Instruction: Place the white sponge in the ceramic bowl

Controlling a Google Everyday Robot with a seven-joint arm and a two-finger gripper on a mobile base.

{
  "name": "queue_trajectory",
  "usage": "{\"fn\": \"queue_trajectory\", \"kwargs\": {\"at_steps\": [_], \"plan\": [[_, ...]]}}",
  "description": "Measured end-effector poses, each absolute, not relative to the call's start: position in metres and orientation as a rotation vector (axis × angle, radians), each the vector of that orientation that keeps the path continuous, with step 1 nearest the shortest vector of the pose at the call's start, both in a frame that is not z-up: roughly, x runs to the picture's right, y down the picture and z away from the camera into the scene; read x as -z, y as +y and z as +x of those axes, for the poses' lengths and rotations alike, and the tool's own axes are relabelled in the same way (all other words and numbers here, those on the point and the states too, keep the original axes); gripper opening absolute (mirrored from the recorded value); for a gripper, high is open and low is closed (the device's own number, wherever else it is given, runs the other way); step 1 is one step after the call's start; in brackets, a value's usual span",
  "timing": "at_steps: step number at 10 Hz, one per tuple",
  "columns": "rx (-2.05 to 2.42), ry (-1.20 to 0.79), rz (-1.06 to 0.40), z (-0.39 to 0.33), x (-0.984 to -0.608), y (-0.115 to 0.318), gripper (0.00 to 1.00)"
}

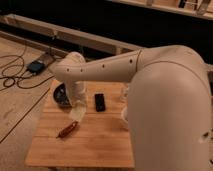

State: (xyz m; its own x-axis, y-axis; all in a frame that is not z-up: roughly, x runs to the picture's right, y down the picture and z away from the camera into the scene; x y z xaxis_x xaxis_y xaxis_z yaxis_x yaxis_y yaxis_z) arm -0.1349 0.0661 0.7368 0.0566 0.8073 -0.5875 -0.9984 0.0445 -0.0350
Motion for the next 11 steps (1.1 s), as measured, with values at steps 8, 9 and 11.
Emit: {"fn": "queue_trajectory", "kwargs": {"at_steps": [8, 9, 11], "plan": [[-1.424, 0.187, -0.436, -0.18, -0.797, -0.03, 0.0], [-1.424, 0.162, -0.44, -0.183, -0.803, -0.033, 0.0], [-1.425, 0.137, -0.443, -0.185, -0.809, -0.036, 0.0]]}}
